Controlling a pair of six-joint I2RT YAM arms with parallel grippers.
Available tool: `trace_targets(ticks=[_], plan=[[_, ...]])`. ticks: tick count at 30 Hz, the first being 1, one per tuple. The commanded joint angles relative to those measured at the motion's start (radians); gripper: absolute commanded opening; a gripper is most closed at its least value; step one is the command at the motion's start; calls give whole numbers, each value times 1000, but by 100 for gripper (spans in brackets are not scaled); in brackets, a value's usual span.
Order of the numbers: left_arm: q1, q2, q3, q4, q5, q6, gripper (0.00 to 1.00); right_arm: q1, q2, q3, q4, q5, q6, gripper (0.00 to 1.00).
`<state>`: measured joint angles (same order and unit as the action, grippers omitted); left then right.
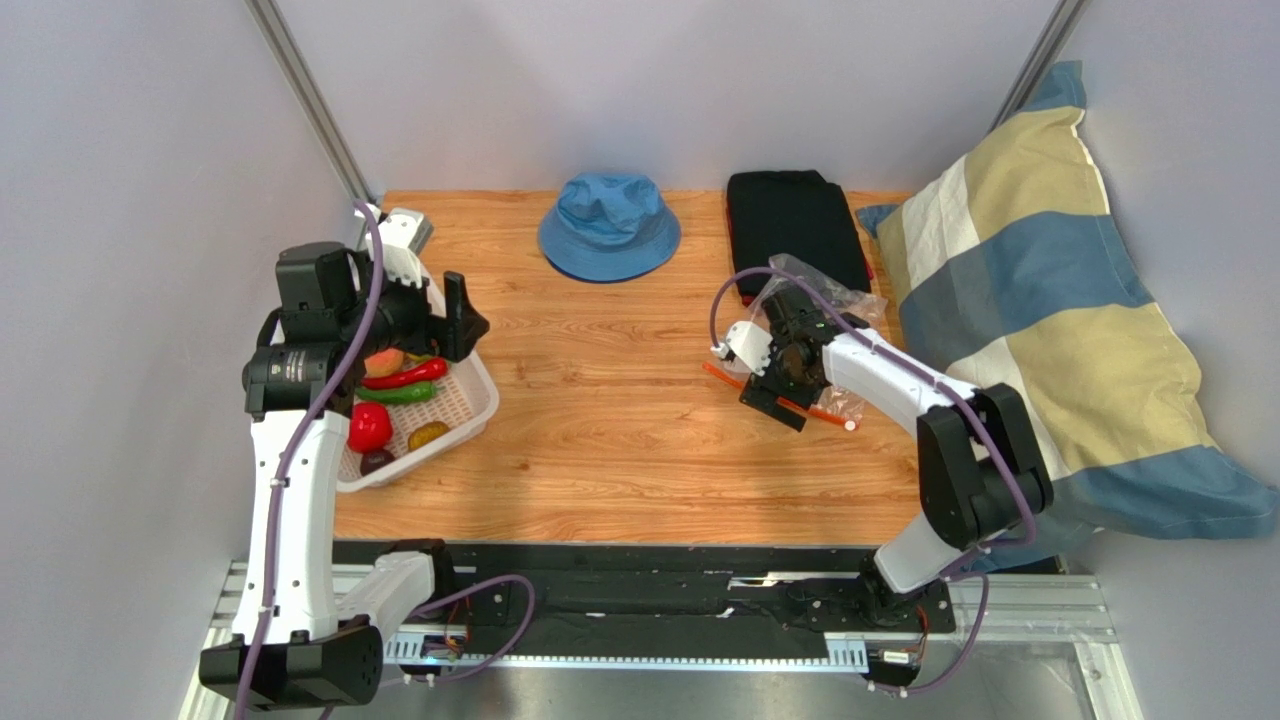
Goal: Place the food in the zip-top bag and seal the zipper
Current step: Pick up the zipper food storage bag at the center of the board.
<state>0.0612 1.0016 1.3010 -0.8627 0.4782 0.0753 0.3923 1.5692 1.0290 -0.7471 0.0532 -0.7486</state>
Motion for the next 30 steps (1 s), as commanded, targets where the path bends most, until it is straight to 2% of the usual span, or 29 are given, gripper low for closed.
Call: trace_targets(ticks=[1,4,7,8,11,13,18,24,27,30], plan=[[0,-6,-22,60,16,-5,99,5,51,-9,149,102,-32,83],[2,-9,-40,82,7,-12,99,5,90,-7,193,117,-25,76],[0,-9,-48,90,5,-17,99,6,112,-1,219,116,-15,59],[0,-11,-51,91,5,-17,99,5,112,0,216,114,-15,39],[2,-14,-62,96,11,-14,99,5,104,20,178,82,-14,0],[0,-15,-71,99,17,-6,99,0,91,40,126,36,-5,0],[0,-6,-88,116,49,-6,99,-29,71,245,-85,-151,121,0],[-26,35,-158,200,120,-126,99,-55,58,445,-216,-375,268,0],[-84,74,-198,276,137,-215,99,-56,48,518,-239,-498,339,0],[-184,121,-209,358,129,-307,92,-56,40,559,-218,-604,477,0]])
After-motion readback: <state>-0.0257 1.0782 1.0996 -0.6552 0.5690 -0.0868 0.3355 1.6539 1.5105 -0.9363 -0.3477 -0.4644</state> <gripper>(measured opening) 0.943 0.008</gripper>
